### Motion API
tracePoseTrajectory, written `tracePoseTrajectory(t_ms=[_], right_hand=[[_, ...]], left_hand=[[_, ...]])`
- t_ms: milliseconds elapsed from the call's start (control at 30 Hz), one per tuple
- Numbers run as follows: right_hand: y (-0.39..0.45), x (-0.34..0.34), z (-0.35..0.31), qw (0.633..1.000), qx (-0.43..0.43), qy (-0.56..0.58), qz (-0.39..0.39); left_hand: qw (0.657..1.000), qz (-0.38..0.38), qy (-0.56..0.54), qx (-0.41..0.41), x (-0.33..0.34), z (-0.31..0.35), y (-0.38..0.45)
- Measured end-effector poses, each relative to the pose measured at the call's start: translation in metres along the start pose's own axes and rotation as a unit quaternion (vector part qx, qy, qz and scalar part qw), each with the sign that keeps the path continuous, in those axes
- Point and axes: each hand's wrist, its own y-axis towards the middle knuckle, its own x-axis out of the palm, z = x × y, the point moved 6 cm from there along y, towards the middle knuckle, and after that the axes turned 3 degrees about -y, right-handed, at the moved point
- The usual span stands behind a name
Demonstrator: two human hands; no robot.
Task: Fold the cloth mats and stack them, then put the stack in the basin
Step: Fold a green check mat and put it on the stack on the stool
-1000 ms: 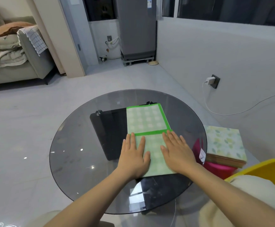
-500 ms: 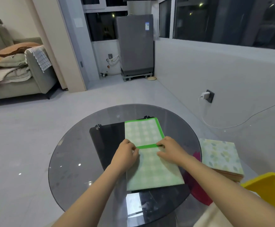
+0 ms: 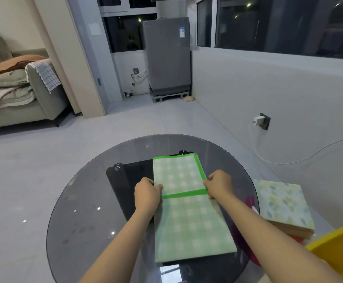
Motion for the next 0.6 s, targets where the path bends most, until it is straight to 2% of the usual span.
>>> tracePoseTrajectory(t_ms=[200,333,433,600], right_hand=[[0.0110,0.0055,0.0003,0.999,0.014,-0.044,0.001],[0.0108,0.0050,-0.0034,0.999,0.005,-0.033,-0.002],[0.0103,0.0011,0.0006,0.996,0.024,0.083,-0.008],[0.0068,-0.0031,0.0055,0.962,0.051,0.261,-0.065]], left_hand=[[0.998,-0.001,-0.056,-0.041,-0.0022,-0.0017,0.0025],[0.994,0.012,-0.096,-0.055,-0.0028,-0.0023,0.0014],[0.990,0.021,-0.127,-0.061,-0.0026,-0.0053,-0.0005],[0.972,0.001,-0.227,-0.058,-0.0040,-0.0058,-0.0041]])
